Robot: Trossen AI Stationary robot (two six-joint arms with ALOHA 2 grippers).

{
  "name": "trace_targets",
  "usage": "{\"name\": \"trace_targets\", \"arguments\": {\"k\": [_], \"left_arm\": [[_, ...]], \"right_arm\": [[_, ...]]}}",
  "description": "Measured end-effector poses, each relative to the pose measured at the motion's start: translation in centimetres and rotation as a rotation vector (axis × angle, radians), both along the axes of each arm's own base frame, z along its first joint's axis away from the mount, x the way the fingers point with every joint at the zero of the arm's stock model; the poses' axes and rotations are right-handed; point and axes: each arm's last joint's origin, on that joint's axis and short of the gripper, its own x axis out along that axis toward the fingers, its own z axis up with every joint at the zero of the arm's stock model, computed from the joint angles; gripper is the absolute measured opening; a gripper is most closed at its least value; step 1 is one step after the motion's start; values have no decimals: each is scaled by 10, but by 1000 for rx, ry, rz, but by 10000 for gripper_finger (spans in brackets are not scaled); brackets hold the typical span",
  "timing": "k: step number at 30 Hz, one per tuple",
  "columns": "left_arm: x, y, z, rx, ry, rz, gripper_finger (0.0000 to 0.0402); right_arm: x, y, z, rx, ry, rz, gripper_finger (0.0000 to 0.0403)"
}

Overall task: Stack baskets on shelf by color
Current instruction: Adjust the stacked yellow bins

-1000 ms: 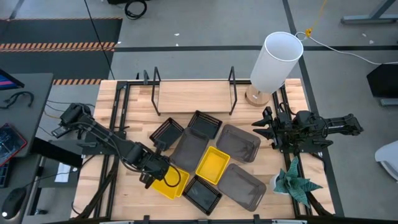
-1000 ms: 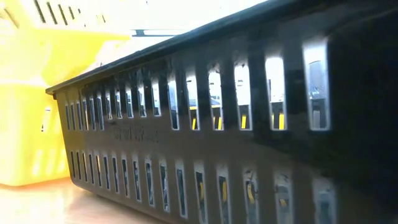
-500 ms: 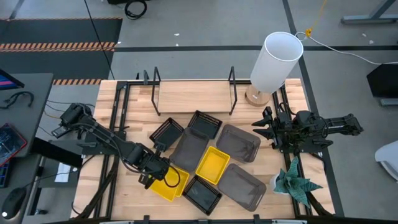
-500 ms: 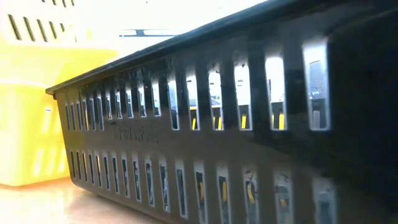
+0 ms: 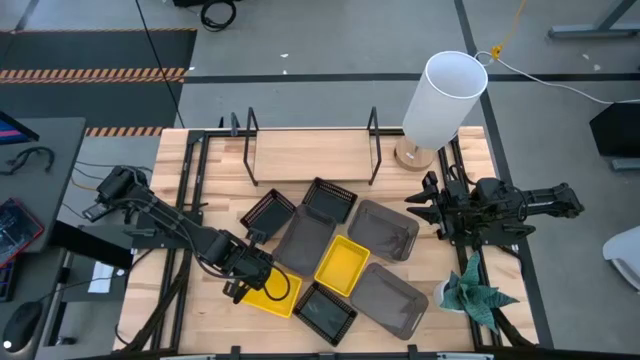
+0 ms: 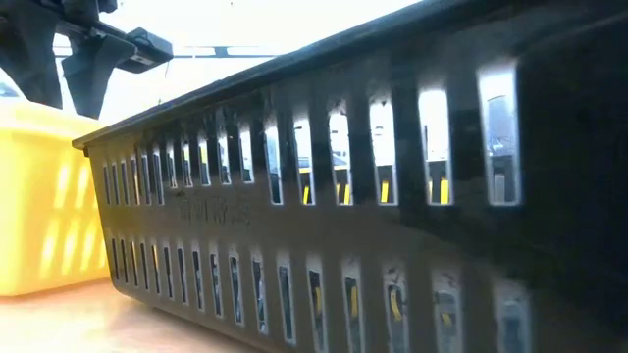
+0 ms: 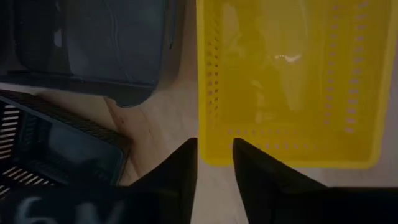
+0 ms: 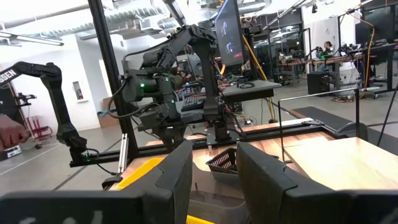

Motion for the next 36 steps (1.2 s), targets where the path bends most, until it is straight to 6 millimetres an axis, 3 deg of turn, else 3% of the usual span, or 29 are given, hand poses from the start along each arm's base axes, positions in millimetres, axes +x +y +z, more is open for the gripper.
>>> {"name": "trace_targets", "arguments": {"k": [16, 29, 33, 36], "left_arm": [[19, -11, 8, -190, -202, 169, 117], [47, -22, 33, -430, -552, 251, 117], [56, -27, 43, -485, -564, 298, 117], [67, -41, 49, -473, -538, 262, 117]], "right_arm": [[0, 0, 0, 0, 0, 1, 130], [0, 0, 0, 0, 0, 0, 130], [0, 0, 0, 0, 0, 0, 130], [0, 0, 0, 0, 0, 0, 130]]}}
